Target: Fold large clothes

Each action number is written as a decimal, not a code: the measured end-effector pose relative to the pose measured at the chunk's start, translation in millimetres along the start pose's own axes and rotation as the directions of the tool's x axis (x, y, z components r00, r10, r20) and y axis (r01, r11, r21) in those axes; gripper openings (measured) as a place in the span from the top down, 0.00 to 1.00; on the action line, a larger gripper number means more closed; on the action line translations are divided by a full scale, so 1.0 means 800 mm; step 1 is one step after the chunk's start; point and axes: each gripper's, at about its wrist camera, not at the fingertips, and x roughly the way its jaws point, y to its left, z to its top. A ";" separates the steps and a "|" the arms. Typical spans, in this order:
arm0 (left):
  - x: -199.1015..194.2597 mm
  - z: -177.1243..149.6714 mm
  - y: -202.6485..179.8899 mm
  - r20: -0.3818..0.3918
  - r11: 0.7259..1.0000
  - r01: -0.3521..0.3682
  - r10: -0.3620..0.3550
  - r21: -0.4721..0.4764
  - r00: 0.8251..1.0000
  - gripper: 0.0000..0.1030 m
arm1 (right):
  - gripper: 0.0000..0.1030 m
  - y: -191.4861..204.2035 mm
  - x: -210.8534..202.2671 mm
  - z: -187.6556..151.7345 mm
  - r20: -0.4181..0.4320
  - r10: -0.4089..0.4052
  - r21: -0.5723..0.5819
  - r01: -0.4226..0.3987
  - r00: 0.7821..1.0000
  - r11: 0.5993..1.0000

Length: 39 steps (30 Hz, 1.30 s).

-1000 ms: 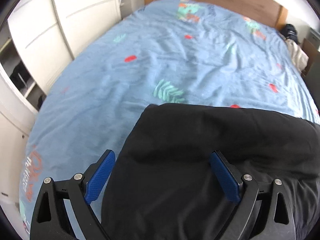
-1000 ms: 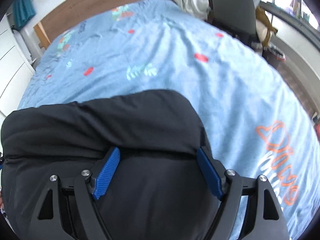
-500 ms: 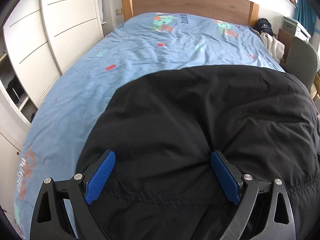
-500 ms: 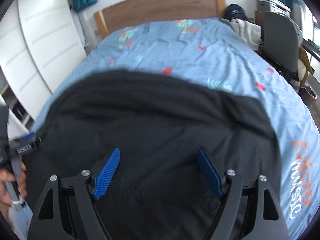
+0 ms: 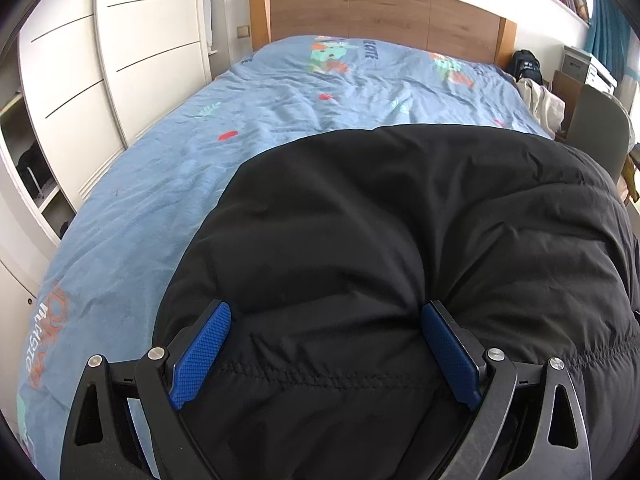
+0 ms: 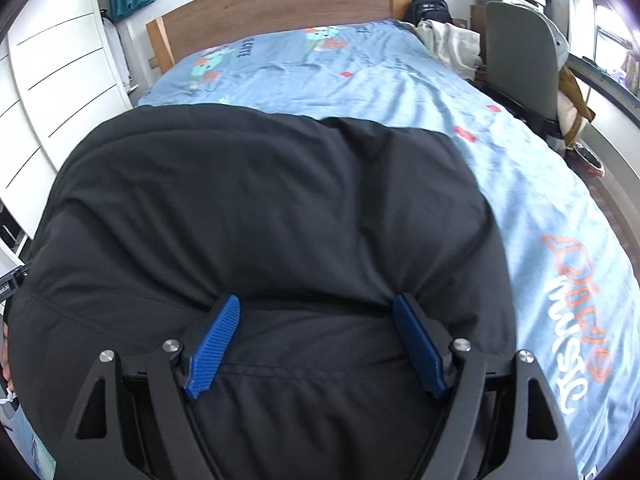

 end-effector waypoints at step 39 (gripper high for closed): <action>-0.091 -0.058 0.188 -0.070 0.958 0.060 -0.083 -0.280 0.994 0.02 | 0.00 -0.142 -0.166 -0.068 0.046 0.028 0.211 -0.037 0.999 0.977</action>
